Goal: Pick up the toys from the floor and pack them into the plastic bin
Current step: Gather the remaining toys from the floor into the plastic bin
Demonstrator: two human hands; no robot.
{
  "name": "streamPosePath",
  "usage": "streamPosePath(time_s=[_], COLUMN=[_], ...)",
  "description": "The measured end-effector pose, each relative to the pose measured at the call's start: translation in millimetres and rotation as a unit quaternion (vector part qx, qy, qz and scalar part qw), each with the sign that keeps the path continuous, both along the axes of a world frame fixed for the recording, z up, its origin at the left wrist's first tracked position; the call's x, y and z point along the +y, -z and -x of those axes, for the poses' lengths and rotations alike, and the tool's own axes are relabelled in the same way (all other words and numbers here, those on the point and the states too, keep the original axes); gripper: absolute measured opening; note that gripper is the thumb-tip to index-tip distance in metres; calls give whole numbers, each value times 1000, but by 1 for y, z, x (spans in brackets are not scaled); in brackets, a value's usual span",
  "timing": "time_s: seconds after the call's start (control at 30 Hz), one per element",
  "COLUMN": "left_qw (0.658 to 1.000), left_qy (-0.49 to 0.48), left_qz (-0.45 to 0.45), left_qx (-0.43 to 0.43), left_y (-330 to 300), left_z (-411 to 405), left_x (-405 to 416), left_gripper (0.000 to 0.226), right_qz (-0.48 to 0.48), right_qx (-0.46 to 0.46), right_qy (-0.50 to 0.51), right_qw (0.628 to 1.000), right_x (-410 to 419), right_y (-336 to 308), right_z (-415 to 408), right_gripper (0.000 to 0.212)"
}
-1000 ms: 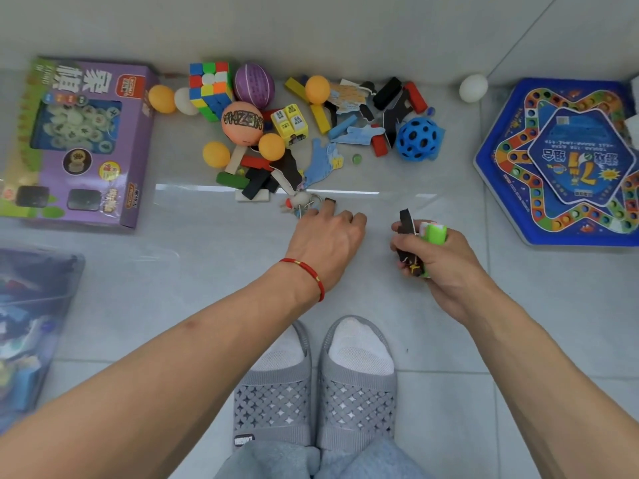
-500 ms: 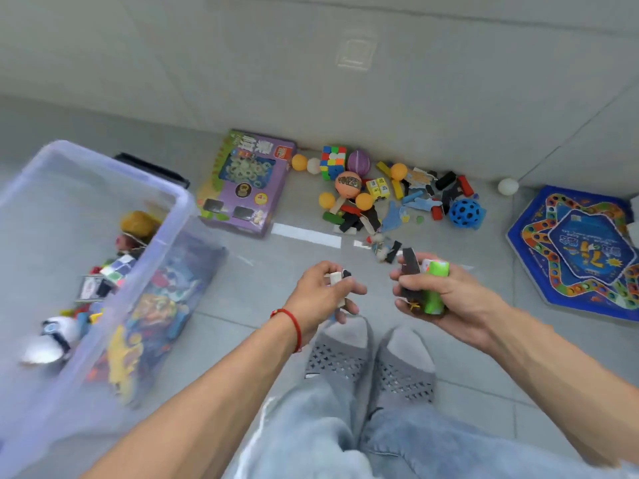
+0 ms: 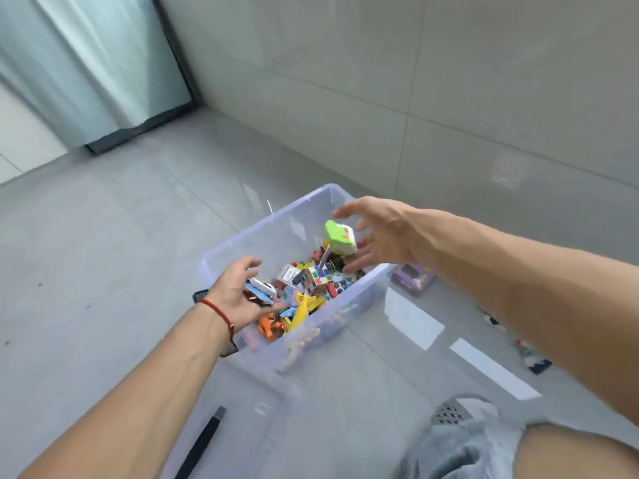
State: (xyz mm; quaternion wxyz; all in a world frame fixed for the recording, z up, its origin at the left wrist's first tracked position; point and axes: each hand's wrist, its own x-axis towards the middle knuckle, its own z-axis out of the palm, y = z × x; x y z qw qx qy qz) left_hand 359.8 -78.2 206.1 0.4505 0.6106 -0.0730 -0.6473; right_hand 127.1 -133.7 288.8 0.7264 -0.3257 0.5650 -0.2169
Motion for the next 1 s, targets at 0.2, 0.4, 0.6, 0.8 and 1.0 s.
streamPosePath(time_s=[0.2,0.4,0.6,0.8,1.0], left_qw=[996,976,942,840,669], left_qy=[26,40,242,438,516], left_qz=[17,158,157,134,250], left_qx=[-85,-143,-171,-291,-474], left_y=[-24,-9,59,160,247], left_z=[-7,71,212,327,410], left_x=[-1,11,9,-35,-109], left_gripper=[41,16,25,34,47], right_qz=[23,72,37,100,299], right_qx=[102,229,459,622,675], right_qy=[-50,1,-35,-169,-136], right_qw=[993,971,887,758,660], right_x=[-2,25,66,80,14], right_y=[-7,8,106,252,317], right_z=[20,170,308,355,364], right_gripper=[65,29,20,52,54])
